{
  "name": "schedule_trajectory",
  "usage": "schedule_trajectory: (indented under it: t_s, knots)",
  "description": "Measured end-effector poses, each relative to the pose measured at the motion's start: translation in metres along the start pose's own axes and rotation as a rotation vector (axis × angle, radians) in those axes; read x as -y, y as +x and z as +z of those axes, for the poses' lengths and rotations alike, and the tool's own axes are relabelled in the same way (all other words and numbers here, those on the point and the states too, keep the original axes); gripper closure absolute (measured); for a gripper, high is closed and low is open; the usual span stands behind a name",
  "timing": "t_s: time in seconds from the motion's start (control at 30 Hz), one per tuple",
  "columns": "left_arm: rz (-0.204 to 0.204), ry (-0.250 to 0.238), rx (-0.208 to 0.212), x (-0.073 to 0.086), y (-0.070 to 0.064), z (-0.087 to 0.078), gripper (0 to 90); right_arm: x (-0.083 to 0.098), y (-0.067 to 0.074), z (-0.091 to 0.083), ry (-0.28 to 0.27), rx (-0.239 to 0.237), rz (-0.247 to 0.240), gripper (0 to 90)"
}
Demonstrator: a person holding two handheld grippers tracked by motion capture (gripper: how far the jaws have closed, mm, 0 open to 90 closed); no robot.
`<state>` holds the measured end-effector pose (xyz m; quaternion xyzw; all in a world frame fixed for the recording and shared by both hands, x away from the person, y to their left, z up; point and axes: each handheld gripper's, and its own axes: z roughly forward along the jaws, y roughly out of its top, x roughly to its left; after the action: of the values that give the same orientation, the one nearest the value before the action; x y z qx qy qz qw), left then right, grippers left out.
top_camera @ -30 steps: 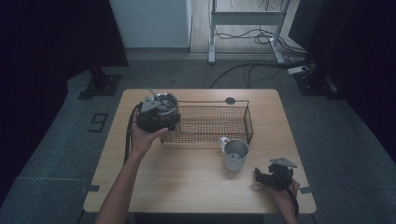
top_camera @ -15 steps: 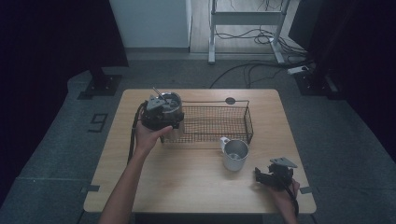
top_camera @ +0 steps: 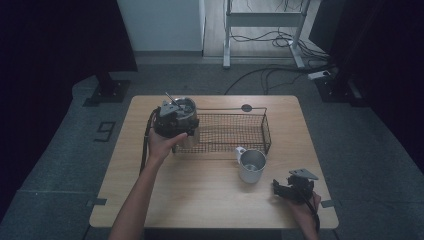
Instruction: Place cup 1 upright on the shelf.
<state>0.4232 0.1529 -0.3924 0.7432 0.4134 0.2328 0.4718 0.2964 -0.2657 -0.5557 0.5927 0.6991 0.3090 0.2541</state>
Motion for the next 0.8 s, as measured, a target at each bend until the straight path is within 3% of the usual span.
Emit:
schedule_trajectory:
  t_s: [0.53,0.8]
  knots:
    - [-0.003,0.008,-0.005,-0.006,0.000,0.016,4.1,0.000,0.000,0.000,-0.007,0.003,0.004,11.2]
    - [0.021,0.021,-0.005,-0.007,-0.004,0.025,4.1,0.000,0.000,0.000,-0.007,0.007,0.006,11.9]
